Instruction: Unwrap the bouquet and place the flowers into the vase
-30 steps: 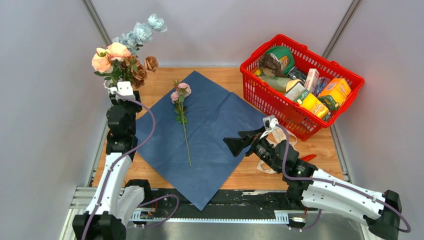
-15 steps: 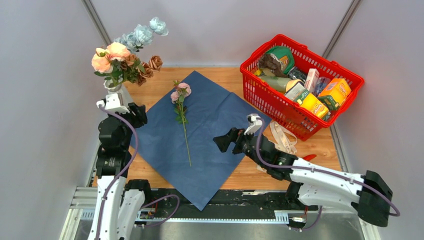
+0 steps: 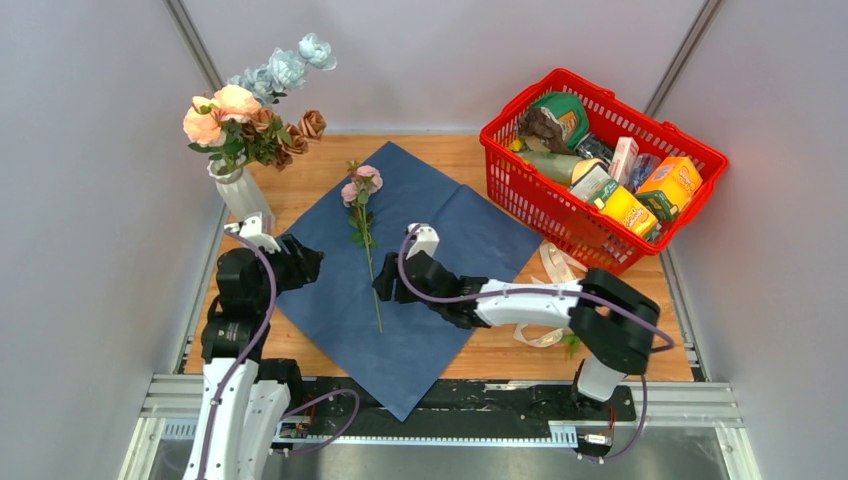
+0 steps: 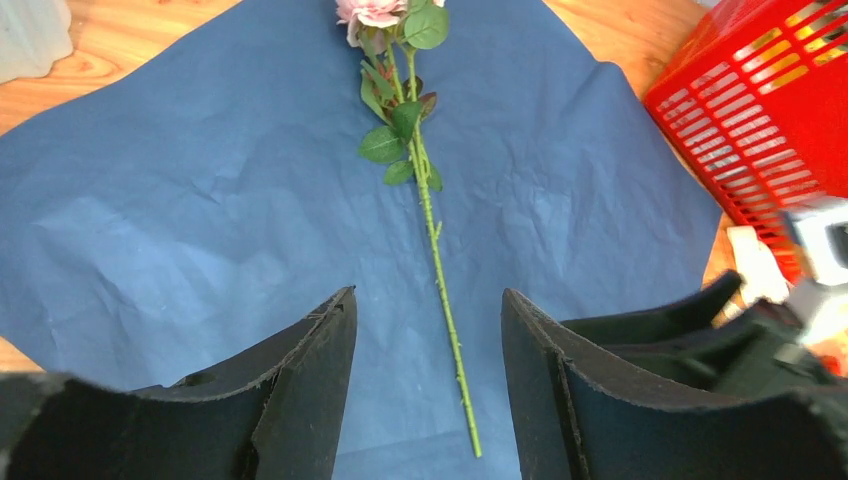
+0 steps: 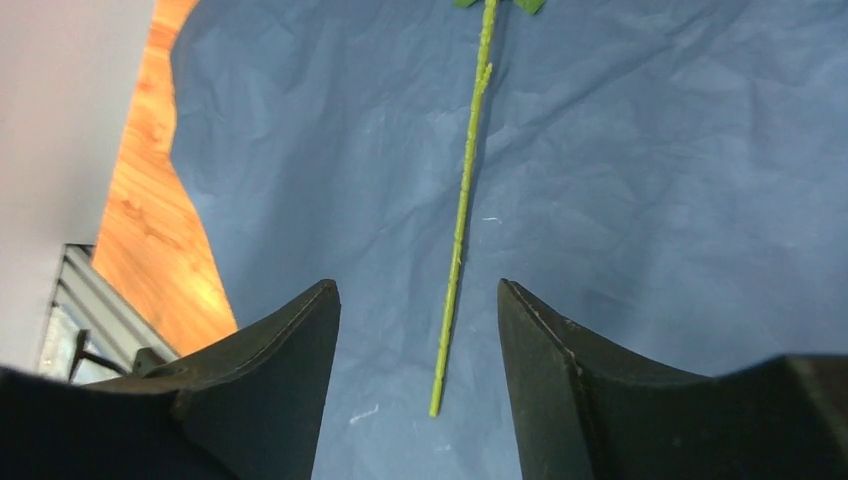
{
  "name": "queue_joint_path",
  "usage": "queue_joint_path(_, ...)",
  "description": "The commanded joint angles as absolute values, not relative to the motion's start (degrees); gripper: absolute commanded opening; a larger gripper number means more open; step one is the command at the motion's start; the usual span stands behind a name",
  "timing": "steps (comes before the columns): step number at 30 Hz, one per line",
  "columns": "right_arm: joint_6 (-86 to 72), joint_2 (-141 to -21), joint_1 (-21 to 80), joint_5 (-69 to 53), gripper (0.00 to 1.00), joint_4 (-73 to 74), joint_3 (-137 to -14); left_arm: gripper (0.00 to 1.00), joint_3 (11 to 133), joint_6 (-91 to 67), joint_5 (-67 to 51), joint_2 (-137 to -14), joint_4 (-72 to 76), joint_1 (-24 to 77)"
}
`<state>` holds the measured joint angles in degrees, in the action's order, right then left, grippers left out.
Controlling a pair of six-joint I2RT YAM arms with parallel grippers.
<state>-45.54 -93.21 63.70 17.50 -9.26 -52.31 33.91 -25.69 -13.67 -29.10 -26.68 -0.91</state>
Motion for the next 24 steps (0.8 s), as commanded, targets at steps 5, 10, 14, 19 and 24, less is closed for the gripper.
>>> queue_joint_path(5, -43.07, -108.18, 64.34, 22.67, 0.57, -7.29, -66.70, 0.63, 35.24, -26.98, -12.57, -25.49, -26.37, -0.26)
queue_joint_path(10, -40.70, -115.47, 64.34, 25.39, 0.52, -5.02, -74.25, 0.64, 34.45, -27.07, -11.69, -22.94, -25.23, 2.90)
queue_joint_path(14, -38.59, -118.65, 64.34, 28.03, 0.51, -3.34, -78.39, 0.65, 34.37, -27.07, -11.51, -22.85, -25.22, 3.95)
queue_joint_path(19, -36.21, -121.37, 64.25, 29.35, 0.50, -3.08, -81.65, 0.68, 34.54, -27.07, -11.34, -22.41, -25.23, 4.83)
queue_joint_path(24, -35.95, -123.31, 64.07, 31.73, 0.49, -2.81, -83.05, 0.71, 34.80, -26.90, -10.37, -21.88, -25.75, 5.01)
